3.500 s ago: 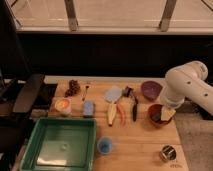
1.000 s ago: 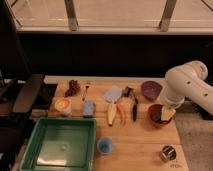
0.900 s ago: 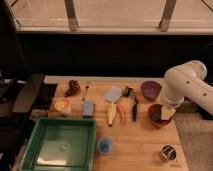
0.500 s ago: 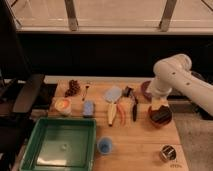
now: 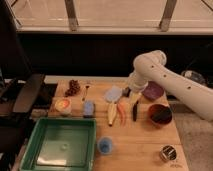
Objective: Wipe purple bowl with towel
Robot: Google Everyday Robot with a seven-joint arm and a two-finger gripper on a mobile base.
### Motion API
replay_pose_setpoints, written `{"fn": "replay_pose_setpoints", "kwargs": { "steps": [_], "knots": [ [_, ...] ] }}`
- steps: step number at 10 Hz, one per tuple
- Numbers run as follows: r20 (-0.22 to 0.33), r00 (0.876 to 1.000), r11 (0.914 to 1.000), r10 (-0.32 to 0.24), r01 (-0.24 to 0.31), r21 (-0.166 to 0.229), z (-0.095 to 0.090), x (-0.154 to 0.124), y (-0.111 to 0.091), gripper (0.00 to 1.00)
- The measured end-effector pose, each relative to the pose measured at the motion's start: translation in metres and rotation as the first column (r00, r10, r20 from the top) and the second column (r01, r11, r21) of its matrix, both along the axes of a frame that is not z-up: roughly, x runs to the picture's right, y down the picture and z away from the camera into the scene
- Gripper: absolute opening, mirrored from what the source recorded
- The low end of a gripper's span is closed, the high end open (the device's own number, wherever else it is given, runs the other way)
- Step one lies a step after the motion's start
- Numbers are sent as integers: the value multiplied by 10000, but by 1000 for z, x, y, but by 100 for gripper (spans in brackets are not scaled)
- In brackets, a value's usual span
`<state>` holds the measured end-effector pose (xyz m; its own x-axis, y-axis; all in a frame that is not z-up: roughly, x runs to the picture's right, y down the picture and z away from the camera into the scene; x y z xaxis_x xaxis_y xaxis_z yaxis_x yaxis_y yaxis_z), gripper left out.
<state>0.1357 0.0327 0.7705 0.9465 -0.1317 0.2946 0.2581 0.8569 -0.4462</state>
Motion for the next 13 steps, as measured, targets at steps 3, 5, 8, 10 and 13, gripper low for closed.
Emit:
{"fn": "replay_pose_setpoints", "kwargs": {
  "steps": [3, 5, 8, 10, 13],
  "knots": [
    [-19, 10000, 10000, -8, 8, 6, 0, 1, 0, 65],
    [-69, 10000, 10000, -37, 37, 2, 0, 3, 1, 65],
    [63, 10000, 9997, -20, 18, 229, 22, -12, -7, 65],
    [206, 9997, 9984, 127, -139, 551, 44, -18, -16, 65],
    [556, 9984, 9977, 144, -180, 661, 89, -30, -20, 65]
  ]
}}
